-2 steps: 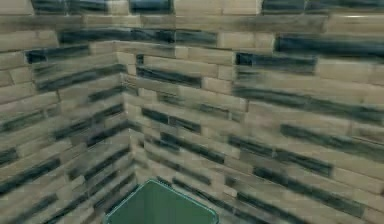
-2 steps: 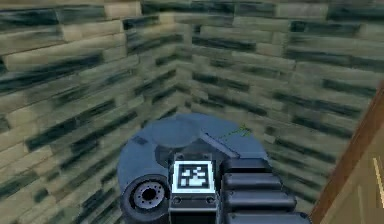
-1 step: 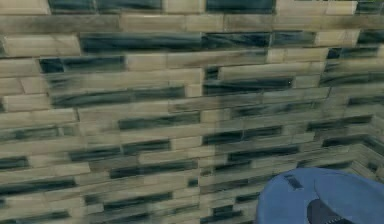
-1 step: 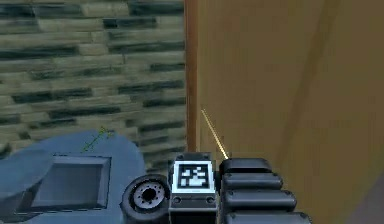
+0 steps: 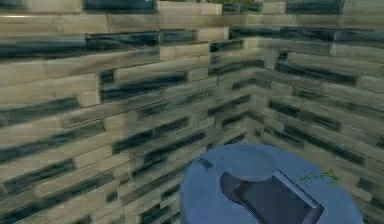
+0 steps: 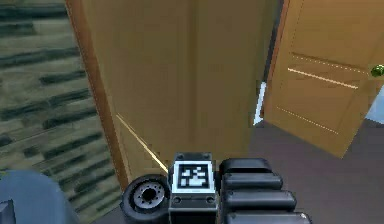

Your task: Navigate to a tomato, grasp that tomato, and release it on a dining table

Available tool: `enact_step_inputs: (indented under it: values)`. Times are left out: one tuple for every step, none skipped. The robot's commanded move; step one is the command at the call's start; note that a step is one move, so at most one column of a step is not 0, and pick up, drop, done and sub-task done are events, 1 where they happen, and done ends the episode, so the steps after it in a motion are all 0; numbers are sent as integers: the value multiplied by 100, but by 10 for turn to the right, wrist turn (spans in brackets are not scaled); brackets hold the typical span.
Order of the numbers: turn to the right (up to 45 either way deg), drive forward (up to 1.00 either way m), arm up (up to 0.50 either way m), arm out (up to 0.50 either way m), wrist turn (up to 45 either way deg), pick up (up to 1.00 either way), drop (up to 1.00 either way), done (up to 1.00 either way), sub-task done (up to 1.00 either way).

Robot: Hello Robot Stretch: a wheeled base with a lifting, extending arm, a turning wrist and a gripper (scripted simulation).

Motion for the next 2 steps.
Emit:
enact_step_inputs:
  values:
    - [30, 0, 0, 0, 0, 0, 0, 0, 0]
    - [-450, 0, 0, 0, 0, 0, 0, 0, 0]
